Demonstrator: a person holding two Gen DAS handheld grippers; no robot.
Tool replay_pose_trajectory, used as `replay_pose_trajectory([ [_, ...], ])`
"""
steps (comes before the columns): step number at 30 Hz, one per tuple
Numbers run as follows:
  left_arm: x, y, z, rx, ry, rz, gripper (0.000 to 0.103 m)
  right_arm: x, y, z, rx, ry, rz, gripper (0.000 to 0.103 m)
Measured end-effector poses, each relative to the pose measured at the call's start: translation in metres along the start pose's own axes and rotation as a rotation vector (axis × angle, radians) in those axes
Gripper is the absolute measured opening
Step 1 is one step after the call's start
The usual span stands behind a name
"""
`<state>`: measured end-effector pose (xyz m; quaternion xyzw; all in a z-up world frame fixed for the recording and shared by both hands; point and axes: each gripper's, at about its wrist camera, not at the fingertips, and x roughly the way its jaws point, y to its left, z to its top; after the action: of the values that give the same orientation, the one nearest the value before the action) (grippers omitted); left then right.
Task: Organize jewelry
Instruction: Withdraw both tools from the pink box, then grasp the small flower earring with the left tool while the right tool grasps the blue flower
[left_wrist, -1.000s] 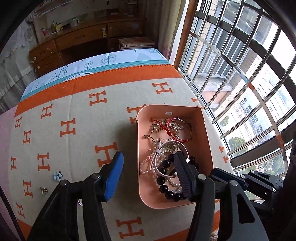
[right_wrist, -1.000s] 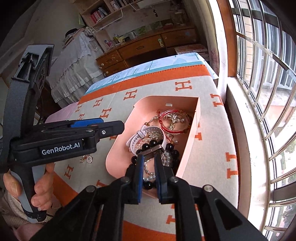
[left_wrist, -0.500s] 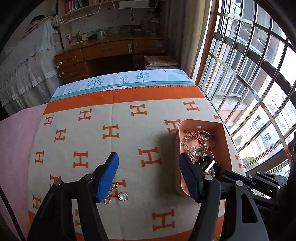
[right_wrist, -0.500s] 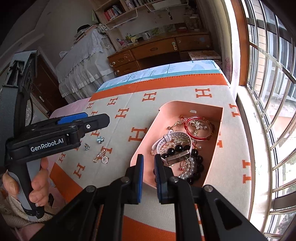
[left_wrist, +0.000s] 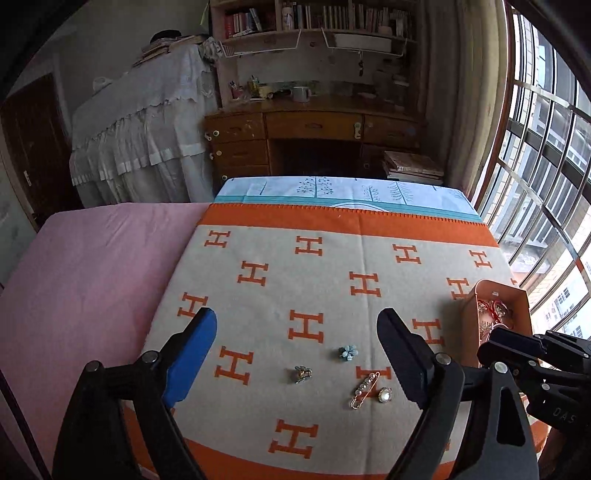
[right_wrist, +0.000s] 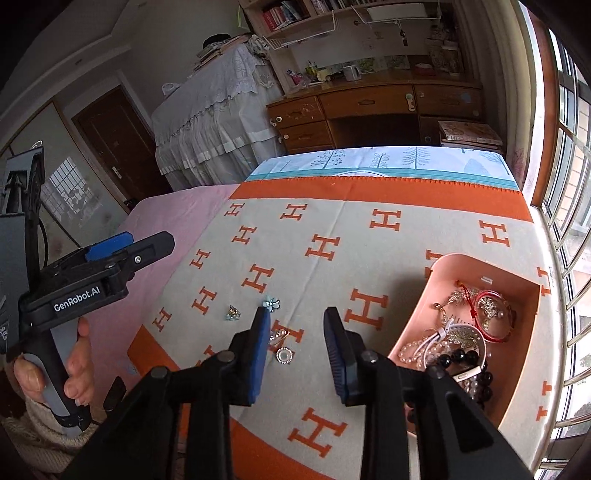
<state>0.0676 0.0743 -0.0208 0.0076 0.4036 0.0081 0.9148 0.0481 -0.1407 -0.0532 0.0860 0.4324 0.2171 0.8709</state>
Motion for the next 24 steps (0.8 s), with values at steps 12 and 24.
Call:
replay_pose_trajectory([
  [12,0.096,0.031,-0.050,-0.091,0.239,-0.021,0.087,0.077,0.021,0.008,0.001,0.097,0.015,0.030],
  [24,0.136,0.013,-0.073,-0.037,0.312,-0.037,0.065,0.112,0.015,-0.009,0.001,0.177,-0.014,0.030],
])
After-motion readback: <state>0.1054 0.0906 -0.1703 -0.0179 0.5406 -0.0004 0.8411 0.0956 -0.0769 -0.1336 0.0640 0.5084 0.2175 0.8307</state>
